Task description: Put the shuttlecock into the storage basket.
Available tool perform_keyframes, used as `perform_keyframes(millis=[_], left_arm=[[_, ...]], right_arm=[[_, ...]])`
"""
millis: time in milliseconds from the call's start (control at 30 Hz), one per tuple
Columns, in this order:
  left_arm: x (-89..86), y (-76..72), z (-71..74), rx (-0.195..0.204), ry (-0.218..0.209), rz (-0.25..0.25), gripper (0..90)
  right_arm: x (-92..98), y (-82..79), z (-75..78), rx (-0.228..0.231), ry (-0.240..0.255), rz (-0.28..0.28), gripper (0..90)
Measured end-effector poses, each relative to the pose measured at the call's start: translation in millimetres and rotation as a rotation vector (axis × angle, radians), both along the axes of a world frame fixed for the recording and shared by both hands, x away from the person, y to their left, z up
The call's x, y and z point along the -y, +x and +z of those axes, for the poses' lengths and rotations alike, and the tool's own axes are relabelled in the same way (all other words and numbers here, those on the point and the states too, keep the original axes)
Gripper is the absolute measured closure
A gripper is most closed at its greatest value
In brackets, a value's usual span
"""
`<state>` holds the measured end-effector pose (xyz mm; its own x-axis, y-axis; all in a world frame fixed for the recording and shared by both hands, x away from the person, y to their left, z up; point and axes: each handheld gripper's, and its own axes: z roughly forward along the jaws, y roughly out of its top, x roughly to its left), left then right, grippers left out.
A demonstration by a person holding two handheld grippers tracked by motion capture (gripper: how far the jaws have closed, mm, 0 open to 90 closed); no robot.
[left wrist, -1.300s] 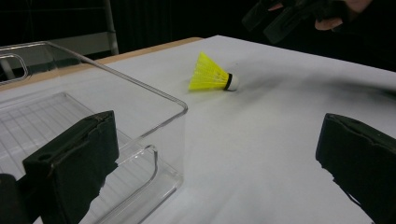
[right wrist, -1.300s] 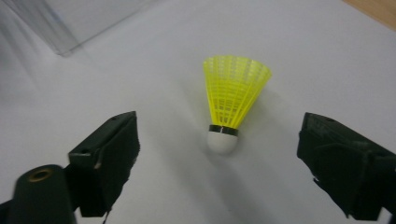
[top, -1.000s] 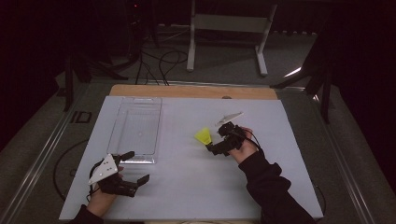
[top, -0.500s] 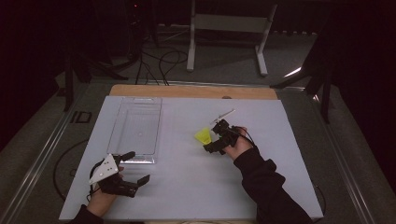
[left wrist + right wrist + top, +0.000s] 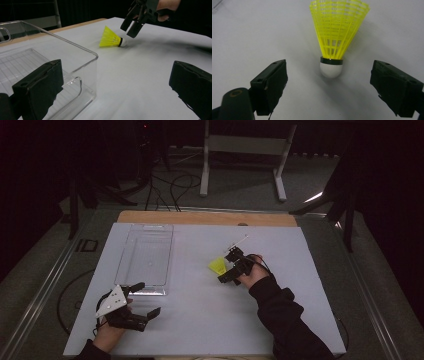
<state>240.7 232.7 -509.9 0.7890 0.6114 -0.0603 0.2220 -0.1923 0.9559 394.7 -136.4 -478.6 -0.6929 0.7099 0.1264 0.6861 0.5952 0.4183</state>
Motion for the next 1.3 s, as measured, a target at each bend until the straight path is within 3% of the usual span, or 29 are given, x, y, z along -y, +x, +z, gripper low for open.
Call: perform_keyframes(millis=[300,667,1300], left_arm=[[0.4,0.3,-0.2,-0.001,0.001,-0.006,0.1],[0.7,0.5,-0.4,-0.003,0.001,-0.009,0.1],[1.0,0.7,-0.5,-0.004,0.006,-0.013,0.1]], right_arm=[[-6.8,5.7,-3.1,-0.027,-0.028,-0.020,9.2],[-16.2,9.5,-6.7,-0.031,-0.096,-0.037,14.0],[-22.3,13.9,-19.8,-0.067,-0.178,-0.087,44.9]])
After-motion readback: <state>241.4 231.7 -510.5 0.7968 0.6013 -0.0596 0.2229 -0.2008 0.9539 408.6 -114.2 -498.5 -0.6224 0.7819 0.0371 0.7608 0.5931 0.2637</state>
